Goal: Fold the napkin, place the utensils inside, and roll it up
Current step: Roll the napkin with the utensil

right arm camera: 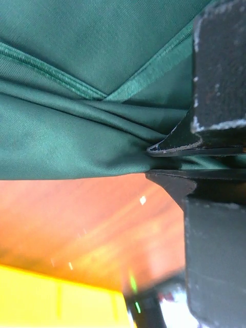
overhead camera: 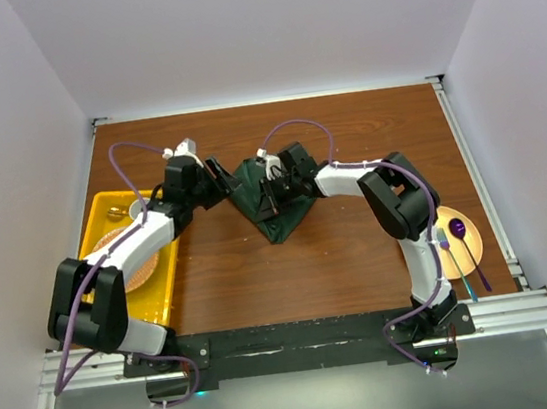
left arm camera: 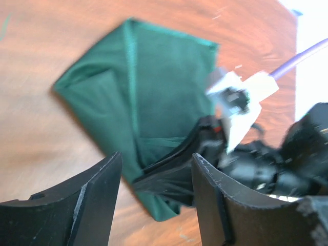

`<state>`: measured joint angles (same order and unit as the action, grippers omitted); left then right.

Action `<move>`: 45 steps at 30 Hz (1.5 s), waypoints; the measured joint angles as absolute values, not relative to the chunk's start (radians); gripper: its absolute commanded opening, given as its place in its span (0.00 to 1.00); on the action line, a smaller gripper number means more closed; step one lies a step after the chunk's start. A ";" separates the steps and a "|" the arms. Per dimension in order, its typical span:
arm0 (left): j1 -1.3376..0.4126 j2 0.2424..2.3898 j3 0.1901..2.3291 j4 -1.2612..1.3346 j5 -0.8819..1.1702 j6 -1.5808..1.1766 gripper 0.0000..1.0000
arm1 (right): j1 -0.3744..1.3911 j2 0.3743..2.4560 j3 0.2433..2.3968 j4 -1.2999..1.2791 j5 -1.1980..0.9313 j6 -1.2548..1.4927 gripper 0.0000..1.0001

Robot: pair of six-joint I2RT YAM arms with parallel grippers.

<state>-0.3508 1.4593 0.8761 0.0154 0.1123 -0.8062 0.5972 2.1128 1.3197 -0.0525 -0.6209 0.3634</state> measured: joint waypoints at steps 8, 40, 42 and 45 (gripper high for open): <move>-0.393 1.605 0.838 -0.076 0.089 -0.902 0.64 | 0.566 2.174 1.312 0.013 -0.826 0.496 0.00; -0.425 1.780 0.878 0.119 -0.026 -0.945 0.00 | 0.544 2.226 1.458 -0.238 -0.870 0.351 0.07; -0.426 1.789 0.890 0.117 -0.022 -0.930 0.00 | 0.540 2.225 1.482 -0.286 -0.840 0.320 0.18; -0.427 1.807 0.923 0.088 -0.012 -0.921 0.00 | 0.540 2.203 1.504 -0.358 -0.756 0.270 0.32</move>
<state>-0.4267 1.8072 0.9226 0.0883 -0.0124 -0.9211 0.5404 2.2032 1.5036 -0.3576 -0.7563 0.2703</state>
